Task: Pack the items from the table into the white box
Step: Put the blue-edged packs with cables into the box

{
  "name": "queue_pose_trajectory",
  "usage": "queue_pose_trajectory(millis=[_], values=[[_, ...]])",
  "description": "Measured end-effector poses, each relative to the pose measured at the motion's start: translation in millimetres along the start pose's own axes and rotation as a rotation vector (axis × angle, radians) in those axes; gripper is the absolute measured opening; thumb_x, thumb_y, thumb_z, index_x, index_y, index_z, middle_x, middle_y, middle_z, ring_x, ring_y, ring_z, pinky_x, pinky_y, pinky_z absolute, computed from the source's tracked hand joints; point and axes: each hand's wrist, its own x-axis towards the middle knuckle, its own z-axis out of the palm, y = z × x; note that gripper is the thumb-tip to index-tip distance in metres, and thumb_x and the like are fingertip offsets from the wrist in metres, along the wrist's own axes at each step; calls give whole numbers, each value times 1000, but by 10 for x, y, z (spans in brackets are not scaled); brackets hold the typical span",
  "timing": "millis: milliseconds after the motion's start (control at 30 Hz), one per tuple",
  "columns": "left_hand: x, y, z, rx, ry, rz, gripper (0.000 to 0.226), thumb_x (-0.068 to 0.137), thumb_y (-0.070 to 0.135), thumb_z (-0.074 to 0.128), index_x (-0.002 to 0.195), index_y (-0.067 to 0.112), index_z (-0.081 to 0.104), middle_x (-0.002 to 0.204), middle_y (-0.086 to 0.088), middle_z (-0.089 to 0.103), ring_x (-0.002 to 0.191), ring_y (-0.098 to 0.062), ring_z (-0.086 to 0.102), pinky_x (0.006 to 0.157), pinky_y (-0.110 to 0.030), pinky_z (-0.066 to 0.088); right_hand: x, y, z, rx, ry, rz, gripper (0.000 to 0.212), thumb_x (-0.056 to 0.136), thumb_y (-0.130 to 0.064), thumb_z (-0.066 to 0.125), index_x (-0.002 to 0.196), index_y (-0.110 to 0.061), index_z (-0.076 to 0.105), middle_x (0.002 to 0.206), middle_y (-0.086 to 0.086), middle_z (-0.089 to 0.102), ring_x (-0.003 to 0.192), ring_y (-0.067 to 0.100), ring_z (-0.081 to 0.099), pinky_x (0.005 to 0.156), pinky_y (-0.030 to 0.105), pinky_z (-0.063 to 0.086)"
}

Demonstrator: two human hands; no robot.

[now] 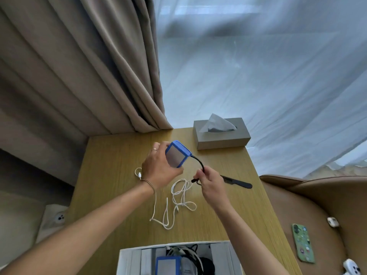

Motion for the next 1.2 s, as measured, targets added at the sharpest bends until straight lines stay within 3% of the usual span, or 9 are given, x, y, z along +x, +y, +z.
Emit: queue_pose_trajectory(millis=[233, 367, 467, 600, 667, 900, 1033, 1133, 1200], values=[[-354, 205, -351, -756, -145, -341, 67, 52, 46, 87, 106, 20, 56, 104, -8, 66, 86, -18, 66, 65, -31, 57, -361, -382, -97, 74, -99, -93, 32, 106, -23, 45, 82, -11, 64, 70, 3, 66, 68, 30, 60, 72, 53, 51], [-684, 350, -491, -972, -219, -475, 63, 65, 40, 88, 117, 17, 59, 102, -4, 67, 80, -9, 66, 62, -18, 52, -675, -498, -74, 183, -200, -58, 30, 106, -26, 46, 83, -16, 63, 60, -5, 55, 56, 12, 50, 55, 33, 43], [-934, 432, -570, -1064, -236, -541, 70, 68, 47, 81, 125, 14, 56, 108, -8, 67, 89, -16, 65, 72, -26, 53, -905, -488, -106, 173, -206, -52, 30, 105, -31, 48, 83, -18, 62, 57, -11, 50, 53, 6, 44, 55, 26, 38], [-1277, 532, -605, -1200, -267, -656, 48, 94, 35, 61, 133, 9, 50, 125, -19, 65, 104, -30, 65, 91, -48, 55, -1214, -493, -150, 79, -319, -58, 31, 90, -53, 62, 92, -22, 65, 59, -11, 52, 53, 8, 44, 54, 28, 38], [-1449, 560, -613, -1265, -285, -715, 41, 100, 30, 55, 134, 8, 49, 124, -20, 64, 100, -28, 65, 81, -44, 57, -1352, -454, -178, -31, -306, -52, 23, 85, -49, 71, 95, -29, 66, 66, -11, 61, 55, 3, 52, 53, 19, 43], [-1841, 391, -726, -954, -432, -555, 39, 95, 23, 65, 131, 25, 50, 117, -14, 66, 99, -26, 71, 71, -40, 62, -1776, -249, -401, 116, -408, 206, 21, 93, -24, 71, 109, -11, 65, 73, -8, 61, 51, -3, 51, 49, 13, 39], [-1960, 371, -715, -741, -476, -406, 42, 91, 9, 69, 127, 23, 54, 113, -14, 60, 90, -20, 71, 64, -34, 62, -2034, -64, -455, 220, -496, 371, 25, 95, -23, 68, 114, -8, 62, 64, -6, 51, 49, 7, 39, 46, 20, 29], [-2142, 350, -607, -489, -486, -278, 49, 85, 17, 75, 129, 26, 54, 121, -1, 57, 96, -11, 65, 75, -23, 58, -2165, 99, -432, 203, -481, 461, 28, 95, -26, 68, 111, -4, 60, 61, -3, 52, 45, 7, 39, 45, 20, 28], [-2303, 319, -523, -342, -537, -186, 71, 76, 36, 80, 139, 31, 47, 127, 7, 53, 109, -10, 59, 88, -25, 54, -2233, 212, -419, 218, -468, 498, 25, 95, -26, 68, 105, -5, 60, 59, -2, 54, 43, 8, 39, 43, 20, 28]])
